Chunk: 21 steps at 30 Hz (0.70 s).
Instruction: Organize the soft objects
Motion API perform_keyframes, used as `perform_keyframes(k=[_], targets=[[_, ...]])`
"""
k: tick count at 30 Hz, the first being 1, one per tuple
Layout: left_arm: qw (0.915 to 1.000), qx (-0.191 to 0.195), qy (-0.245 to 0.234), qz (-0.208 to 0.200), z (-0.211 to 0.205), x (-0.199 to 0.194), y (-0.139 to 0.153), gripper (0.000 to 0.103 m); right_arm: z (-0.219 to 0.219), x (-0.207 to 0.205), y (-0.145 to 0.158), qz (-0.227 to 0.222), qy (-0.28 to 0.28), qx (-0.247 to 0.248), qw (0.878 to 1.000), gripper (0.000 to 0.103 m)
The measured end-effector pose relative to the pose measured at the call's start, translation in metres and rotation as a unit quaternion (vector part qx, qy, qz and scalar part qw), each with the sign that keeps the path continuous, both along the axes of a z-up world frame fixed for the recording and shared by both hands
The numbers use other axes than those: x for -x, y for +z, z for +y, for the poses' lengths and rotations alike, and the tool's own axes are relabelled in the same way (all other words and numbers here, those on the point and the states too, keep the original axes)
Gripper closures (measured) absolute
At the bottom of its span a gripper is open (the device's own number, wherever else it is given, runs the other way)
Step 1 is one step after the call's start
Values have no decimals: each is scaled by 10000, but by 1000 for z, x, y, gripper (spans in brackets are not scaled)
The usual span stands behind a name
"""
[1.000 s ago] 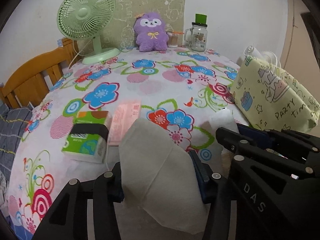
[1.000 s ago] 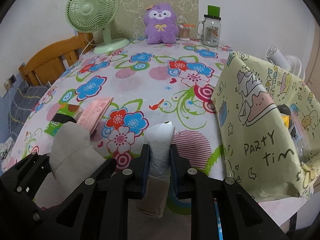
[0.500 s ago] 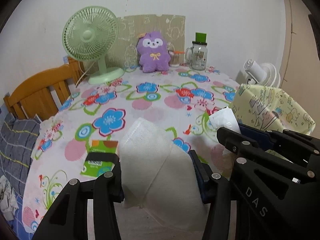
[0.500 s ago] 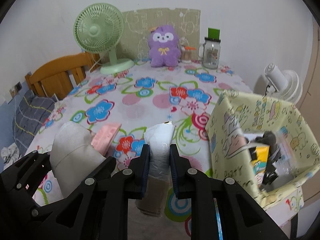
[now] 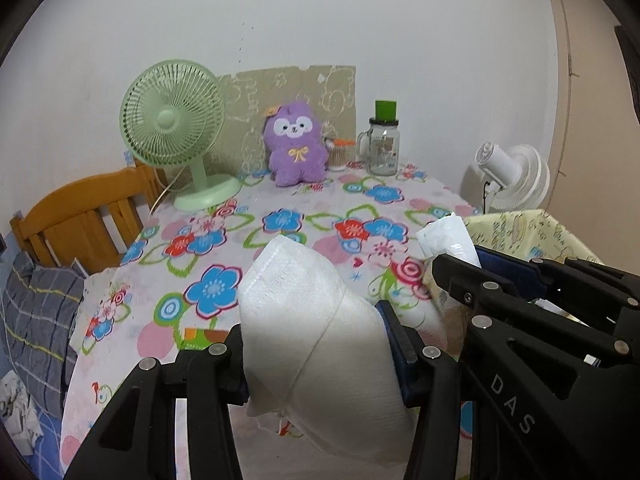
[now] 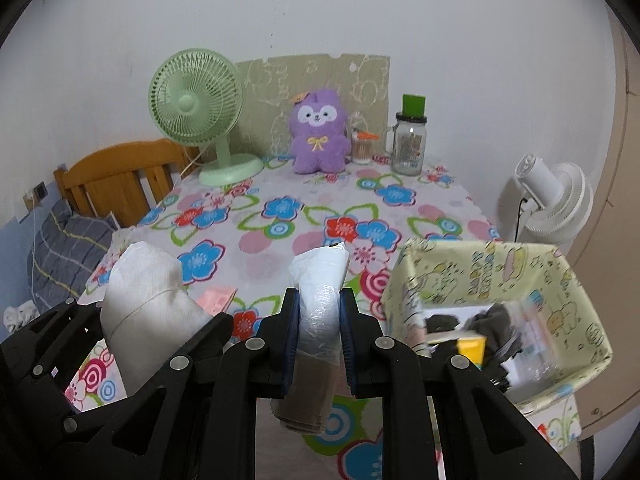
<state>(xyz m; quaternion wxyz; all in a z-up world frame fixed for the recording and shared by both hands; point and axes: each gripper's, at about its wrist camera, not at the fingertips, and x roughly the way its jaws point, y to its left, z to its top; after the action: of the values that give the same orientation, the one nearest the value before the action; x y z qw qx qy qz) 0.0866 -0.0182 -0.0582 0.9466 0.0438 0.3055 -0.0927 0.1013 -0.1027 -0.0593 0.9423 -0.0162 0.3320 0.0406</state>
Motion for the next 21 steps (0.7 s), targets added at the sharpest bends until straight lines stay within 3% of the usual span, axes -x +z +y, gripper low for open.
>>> perform_keyframes(k=[21], targets=[[9985,99,-440,-307,-70,-3,28,51,-63,6,36,-416,-240,17,9988,81]])
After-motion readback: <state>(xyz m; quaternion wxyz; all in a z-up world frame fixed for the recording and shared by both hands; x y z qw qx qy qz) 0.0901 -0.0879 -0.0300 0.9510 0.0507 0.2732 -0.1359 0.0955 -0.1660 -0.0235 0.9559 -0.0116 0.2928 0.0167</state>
